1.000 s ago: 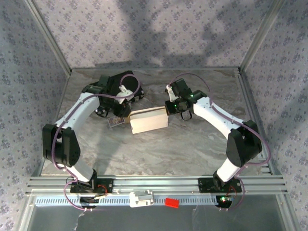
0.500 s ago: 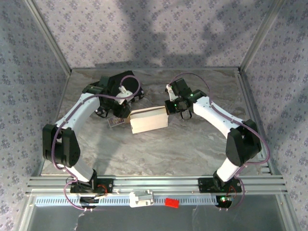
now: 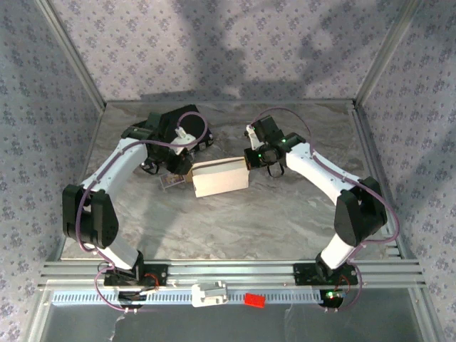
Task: Fold the paper box
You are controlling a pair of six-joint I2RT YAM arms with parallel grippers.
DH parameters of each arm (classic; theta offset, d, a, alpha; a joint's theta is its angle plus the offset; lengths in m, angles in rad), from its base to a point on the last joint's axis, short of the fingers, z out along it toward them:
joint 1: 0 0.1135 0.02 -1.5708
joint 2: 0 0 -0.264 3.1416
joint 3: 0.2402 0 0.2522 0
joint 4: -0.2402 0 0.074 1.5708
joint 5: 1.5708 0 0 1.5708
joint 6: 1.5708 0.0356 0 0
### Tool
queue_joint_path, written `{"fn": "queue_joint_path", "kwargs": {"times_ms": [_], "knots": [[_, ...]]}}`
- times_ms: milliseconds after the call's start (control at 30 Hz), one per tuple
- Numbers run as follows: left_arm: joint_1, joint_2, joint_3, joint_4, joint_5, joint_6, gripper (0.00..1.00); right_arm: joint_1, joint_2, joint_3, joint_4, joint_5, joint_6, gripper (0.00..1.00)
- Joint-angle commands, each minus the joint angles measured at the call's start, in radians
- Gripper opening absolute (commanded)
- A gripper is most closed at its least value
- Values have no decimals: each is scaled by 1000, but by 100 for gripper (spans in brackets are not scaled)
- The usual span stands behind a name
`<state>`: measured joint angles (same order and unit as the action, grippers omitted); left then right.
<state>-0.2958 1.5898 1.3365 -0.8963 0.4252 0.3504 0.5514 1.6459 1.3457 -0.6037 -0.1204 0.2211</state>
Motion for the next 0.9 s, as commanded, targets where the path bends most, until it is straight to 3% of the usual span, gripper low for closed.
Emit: {"fn": "queue_joint_path", "kwargs": {"times_ms": [0,167,500,667,867], "knots": [[-6,-28,38,-32,-6,7,26,-4,28,-6,-83,-15,-3,0],[-6,-47,36,-13,-3,6,31,-5,30,-3,-86,-15,-4,0],[-6,-24,42,-28,18,15,23,-7,33,1,-86,-18,-6,0],[-6,-20,50,-36,29,11,12,-6,35,2,-85,-17,-4,0],[-13,-17,43,-30,13,-9,10,-4,38,4,-82,-18,-2,0]]}}
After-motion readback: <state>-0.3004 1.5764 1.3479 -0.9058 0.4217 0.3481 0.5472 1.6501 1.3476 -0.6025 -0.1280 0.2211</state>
